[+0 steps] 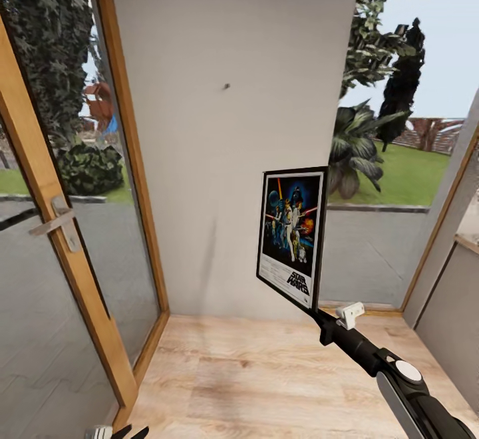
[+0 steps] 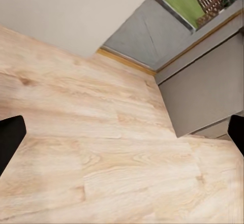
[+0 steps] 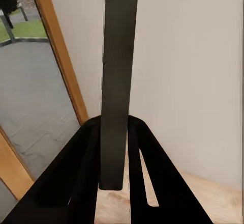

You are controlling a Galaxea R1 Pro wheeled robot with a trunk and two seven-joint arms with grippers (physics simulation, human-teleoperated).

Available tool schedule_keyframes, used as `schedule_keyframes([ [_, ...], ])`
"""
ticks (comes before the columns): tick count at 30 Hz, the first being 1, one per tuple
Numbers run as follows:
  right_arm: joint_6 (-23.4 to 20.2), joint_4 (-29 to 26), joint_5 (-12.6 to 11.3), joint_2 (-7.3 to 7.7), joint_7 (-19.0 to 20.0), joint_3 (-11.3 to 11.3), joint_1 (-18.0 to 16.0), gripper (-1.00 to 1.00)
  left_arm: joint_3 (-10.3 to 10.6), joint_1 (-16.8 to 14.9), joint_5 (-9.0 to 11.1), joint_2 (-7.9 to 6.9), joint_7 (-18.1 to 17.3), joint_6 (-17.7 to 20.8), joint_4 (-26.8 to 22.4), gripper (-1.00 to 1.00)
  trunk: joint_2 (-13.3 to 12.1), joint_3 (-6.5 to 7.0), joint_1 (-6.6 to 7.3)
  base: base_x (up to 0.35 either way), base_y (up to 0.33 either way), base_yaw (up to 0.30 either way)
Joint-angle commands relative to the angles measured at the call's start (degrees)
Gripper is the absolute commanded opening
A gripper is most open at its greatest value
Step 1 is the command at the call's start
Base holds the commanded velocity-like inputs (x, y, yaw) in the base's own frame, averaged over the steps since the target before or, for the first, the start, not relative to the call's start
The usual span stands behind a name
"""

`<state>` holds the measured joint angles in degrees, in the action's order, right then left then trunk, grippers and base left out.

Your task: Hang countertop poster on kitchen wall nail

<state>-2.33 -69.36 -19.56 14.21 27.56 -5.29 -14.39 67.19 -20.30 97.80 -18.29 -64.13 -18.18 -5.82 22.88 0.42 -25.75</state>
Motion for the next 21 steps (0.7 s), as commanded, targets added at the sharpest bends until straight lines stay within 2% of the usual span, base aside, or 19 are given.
schedule_keyframes([
  [1, -0.31, 0.01, -0.75, 0.04, 0.31, -0.07, -0.03, -1.0, 0.48, -0.01, 0.46, -0.03, -0.03, -0.28, -0.07, 1.0, 0.04, 0.0, -0.03, 0.118, 0.0, -0.106],
  [21, -0.31, 0.01, -0.75, 0.03, 0.31, -0.07, -0.03, -1.0, 0.44, -0.01, 0.46, -0.05, 0.02, -0.28, -0.07, 1.0, 0.04, 0.05, -0.03, 0.315, 0.0, -0.01],
])
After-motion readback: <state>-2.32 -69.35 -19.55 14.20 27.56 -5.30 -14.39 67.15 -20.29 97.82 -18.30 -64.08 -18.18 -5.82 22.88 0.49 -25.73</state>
